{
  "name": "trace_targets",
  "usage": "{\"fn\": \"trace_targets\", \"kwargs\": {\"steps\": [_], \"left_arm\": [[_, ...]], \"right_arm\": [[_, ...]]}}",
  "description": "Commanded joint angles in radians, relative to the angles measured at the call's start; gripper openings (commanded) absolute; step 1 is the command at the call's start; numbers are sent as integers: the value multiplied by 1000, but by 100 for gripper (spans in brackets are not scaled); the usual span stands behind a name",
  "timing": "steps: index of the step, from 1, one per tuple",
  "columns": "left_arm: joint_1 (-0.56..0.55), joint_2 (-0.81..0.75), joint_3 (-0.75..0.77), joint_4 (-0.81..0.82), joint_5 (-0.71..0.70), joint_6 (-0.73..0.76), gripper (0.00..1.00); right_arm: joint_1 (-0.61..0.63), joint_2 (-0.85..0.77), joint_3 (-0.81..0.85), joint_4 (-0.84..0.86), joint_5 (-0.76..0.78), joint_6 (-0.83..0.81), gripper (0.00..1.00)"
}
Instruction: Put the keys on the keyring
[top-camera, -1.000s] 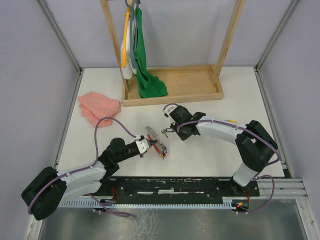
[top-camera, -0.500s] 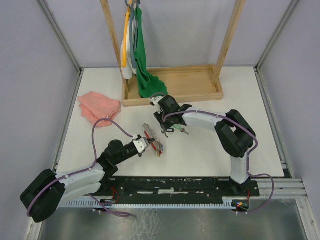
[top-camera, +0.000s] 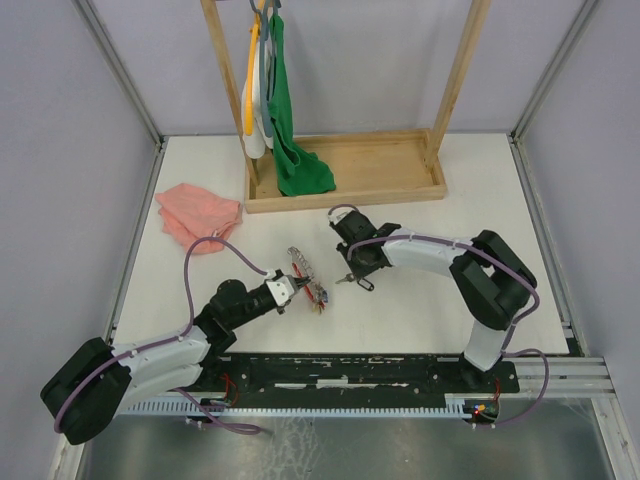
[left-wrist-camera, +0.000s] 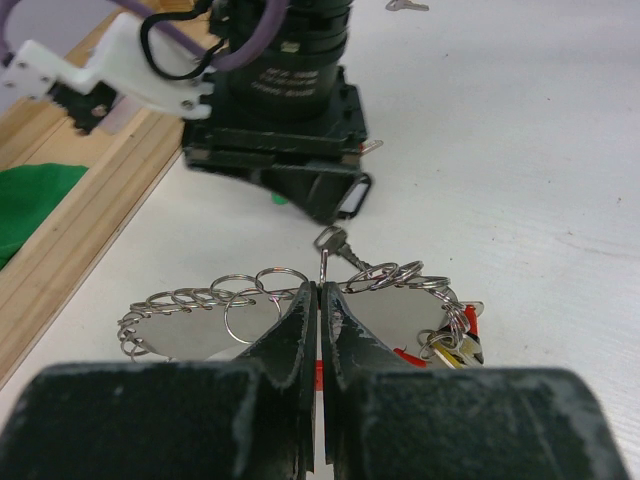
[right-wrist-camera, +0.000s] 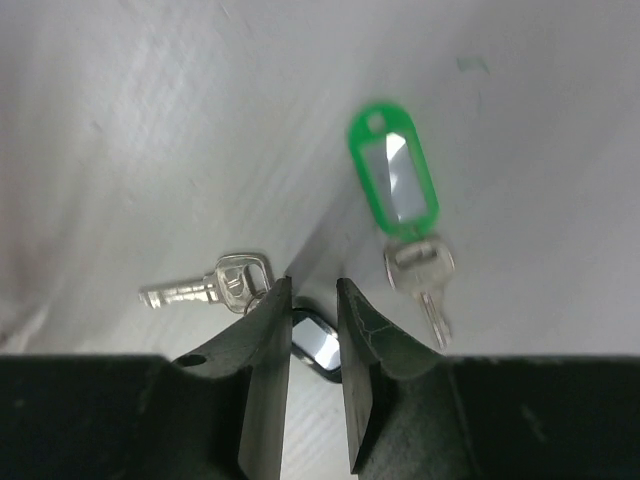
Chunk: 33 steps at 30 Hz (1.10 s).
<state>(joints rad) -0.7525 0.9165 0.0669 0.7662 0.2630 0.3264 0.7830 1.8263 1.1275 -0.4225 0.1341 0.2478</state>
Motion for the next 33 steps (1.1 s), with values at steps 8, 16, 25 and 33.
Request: {"fn": "trace_targets", "kwargs": {"steps": [8, 16, 25, 33], "left_arm": [[-1, 8, 19, 96, 19, -27, 3], [-1, 18, 21, 101, 23, -28, 3], [-1, 18, 22, 101, 28, -29, 3], [-1, 13, 21, 99, 28, -30, 3]], "right_arm": [[-4, -264, -60, -182, -18, 35, 40], [35, -159, 13, -235, -84, -45, 44], [47, -50, 68, -230, -72, -75, 35], [47, -19, 71, -234, -40, -77, 25]]}}
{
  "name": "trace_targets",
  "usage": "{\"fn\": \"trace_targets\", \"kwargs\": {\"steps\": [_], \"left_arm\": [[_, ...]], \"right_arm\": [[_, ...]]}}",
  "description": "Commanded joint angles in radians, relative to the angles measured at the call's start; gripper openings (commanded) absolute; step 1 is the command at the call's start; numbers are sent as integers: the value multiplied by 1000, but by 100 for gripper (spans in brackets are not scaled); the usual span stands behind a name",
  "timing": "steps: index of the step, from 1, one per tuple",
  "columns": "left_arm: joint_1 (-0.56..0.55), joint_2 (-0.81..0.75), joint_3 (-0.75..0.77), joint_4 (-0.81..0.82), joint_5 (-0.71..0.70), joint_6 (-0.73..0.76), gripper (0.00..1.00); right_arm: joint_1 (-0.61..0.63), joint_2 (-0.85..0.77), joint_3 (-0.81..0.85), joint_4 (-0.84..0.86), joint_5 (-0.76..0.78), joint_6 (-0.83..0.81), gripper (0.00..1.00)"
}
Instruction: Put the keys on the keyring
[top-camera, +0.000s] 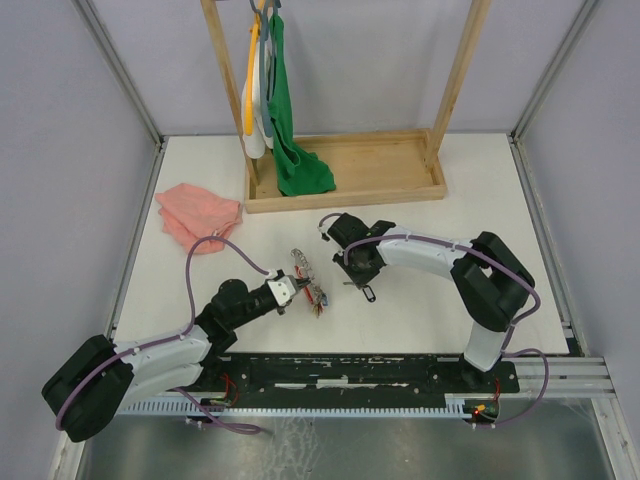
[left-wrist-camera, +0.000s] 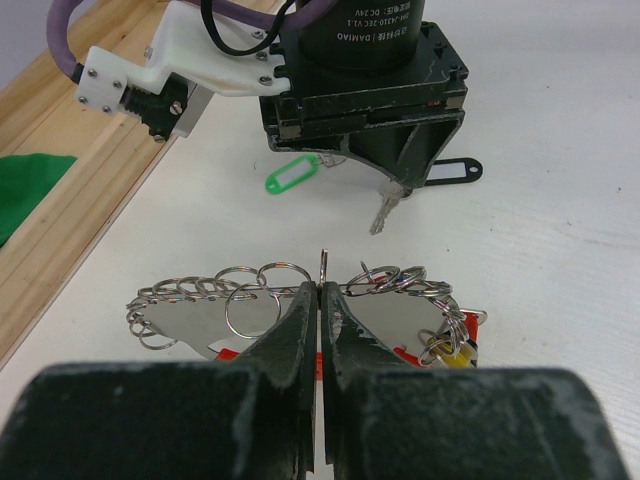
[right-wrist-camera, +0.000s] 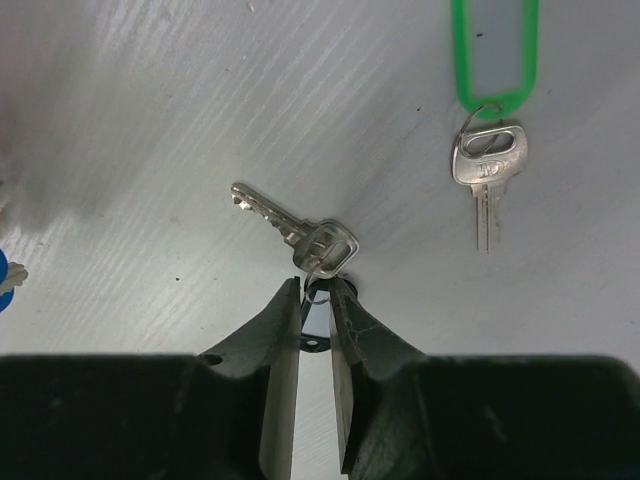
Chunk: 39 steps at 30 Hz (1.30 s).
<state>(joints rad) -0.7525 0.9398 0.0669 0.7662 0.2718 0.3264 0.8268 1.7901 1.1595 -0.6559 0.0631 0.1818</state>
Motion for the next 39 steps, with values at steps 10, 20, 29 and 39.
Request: {"fn": "trace_targets", "kwargs": {"steps": [10, 20, 29, 39], "left_arm": [[0, -6, 22, 99, 21, -30, 3], [0, 1, 24, 101, 20, -29, 3], [0, 4, 25, 102, 19, -30, 3], [0, 26, 34, 103, 26, -33, 3]], "right_arm": [[4, 31, 39, -9, 35, -14, 24], [-24, -42, 73, -116, 159, 11, 3], [-242, -178, 121, -286, 308, 127, 1], [-283, -198, -32, -199, 273, 413, 1]]}}
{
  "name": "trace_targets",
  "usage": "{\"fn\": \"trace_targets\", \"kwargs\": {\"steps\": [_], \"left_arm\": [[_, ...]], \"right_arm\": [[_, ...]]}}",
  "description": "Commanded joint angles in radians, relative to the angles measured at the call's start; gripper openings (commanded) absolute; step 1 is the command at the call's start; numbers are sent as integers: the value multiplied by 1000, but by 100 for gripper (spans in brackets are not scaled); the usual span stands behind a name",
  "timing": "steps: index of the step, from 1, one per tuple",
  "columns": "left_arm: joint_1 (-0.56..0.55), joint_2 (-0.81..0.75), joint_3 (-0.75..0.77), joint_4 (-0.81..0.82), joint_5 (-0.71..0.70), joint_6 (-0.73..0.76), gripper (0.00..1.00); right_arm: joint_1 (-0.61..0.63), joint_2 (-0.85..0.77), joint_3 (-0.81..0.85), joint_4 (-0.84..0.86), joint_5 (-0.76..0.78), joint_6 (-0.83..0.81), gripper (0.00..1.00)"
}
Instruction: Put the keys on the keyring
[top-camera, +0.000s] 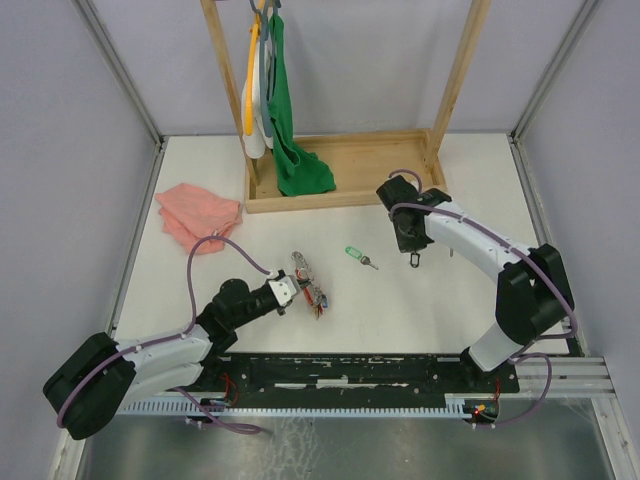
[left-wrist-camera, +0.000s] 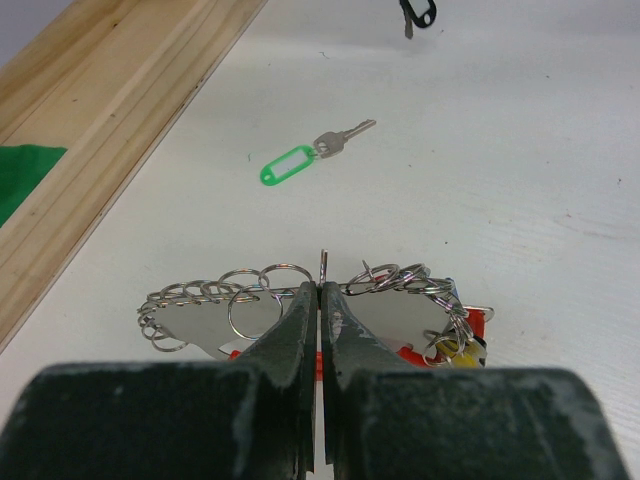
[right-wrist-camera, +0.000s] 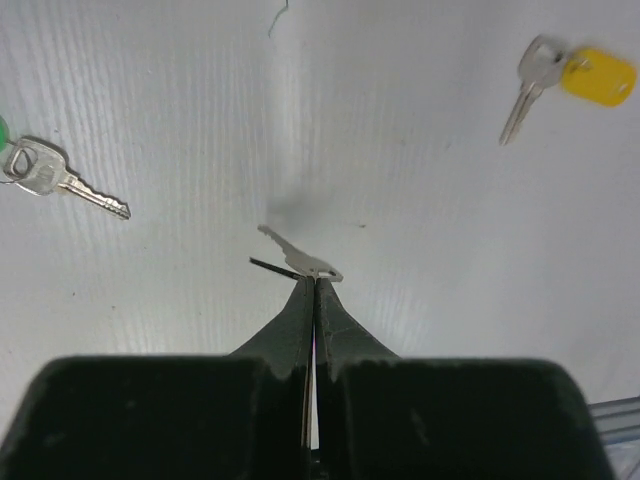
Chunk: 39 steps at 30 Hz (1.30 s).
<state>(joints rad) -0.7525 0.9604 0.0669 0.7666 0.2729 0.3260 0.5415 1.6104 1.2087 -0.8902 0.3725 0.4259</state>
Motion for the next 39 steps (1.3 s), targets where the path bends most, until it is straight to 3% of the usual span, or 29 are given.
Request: {"fn": "trace_targets", "kwargs": {"steps": [1, 6, 20, 29, 34, 37, 39], "left_arm": [[-1, 5, 34, 102, 26, -33, 3], [1, -1, 36, 94, 32, -33, 3], [-1, -19, 39, 85, 35, -43, 3], [-1, -38, 34, 78, 29, -45, 3], [-1, -43, 32, 80, 26, -45, 3], [0, -39, 34, 80, 29, -45, 3], [-1, -41, 35, 80, 30, -45, 3]], "right_arm": [[3, -23, -106, 54, -62, 199, 1], [18, -79, -245, 198, -210, 357, 1], [177, -64, -360, 415, -257, 671, 1], [191, -25, -365, 515, -263, 788, 8], [190, -65, -313, 463, -244, 646, 25], [190, -90, -265, 398, -254, 520, 45], [189, -105, -235, 359, -263, 424, 53]]}}
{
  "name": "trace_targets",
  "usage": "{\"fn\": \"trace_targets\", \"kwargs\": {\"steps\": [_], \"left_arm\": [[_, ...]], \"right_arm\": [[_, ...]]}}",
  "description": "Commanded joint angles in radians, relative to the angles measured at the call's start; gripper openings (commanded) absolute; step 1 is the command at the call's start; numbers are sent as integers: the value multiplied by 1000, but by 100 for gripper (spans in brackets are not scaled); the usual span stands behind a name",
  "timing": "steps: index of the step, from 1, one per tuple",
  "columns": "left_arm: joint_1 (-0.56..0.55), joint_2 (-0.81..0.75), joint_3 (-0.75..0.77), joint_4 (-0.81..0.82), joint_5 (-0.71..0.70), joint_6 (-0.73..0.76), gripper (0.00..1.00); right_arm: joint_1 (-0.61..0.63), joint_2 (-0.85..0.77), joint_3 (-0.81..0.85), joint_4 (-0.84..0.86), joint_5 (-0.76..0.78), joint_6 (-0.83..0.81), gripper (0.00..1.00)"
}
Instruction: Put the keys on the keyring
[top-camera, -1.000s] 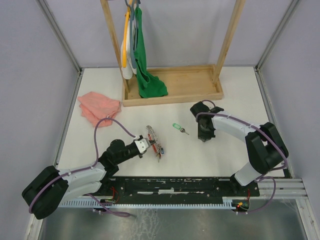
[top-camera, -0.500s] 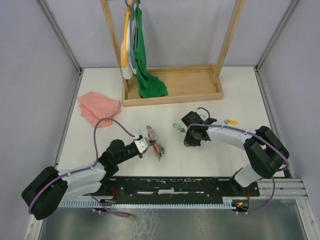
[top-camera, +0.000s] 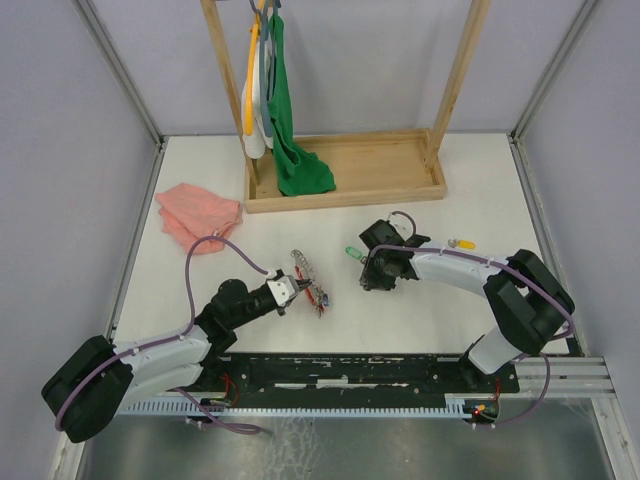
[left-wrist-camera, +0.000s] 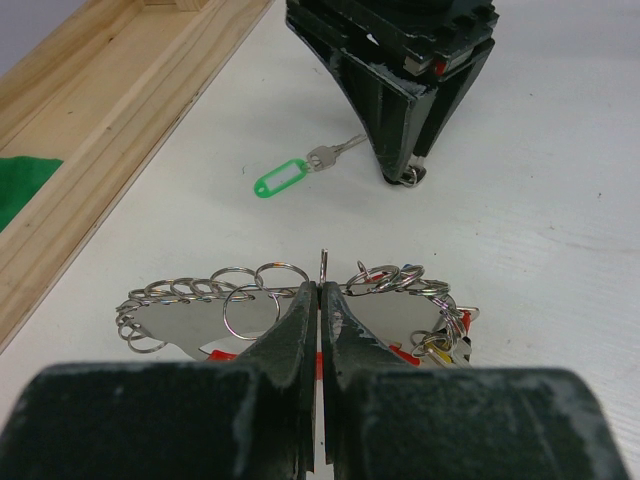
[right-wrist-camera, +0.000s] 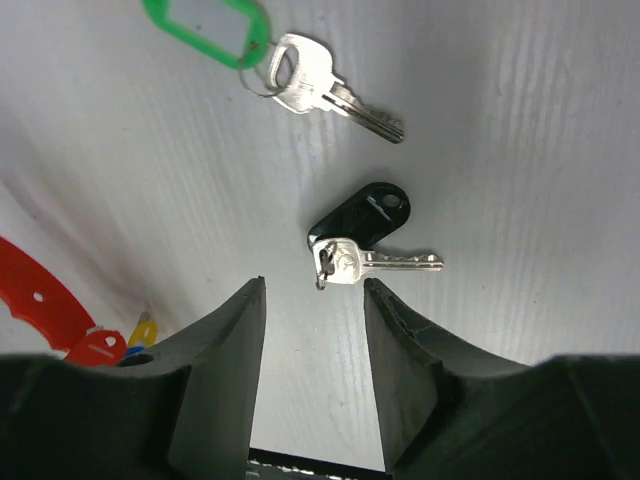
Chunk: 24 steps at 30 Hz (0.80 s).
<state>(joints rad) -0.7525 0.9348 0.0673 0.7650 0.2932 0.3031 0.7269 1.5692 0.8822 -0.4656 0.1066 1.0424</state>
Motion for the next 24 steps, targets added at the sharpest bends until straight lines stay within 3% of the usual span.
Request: {"fn": "trace_targets", "kwargs": {"steps": [1, 11, 13, 16, 24], "left_arm": [[-1, -17, 33, 82, 10, -21, 3], [-1, -28, 31, 77, 20, -18, 3], [-1, -28, 31, 78, 22, -17, 3], [-1, -28, 30, 76, 21, -15, 3], [-1, -24, 32, 76, 26, -15, 3]], "right_arm": [[3, -68, 110, -85, 4, -252, 54], [-58, -27, 237, -164, -162, -939, 55], [-65, 15, 256, -168, -161, -975, 52], [-75, 76, 282, -153, -154, -993, 36], [-78, 191, 294, -90, -191, -968, 27]]}}
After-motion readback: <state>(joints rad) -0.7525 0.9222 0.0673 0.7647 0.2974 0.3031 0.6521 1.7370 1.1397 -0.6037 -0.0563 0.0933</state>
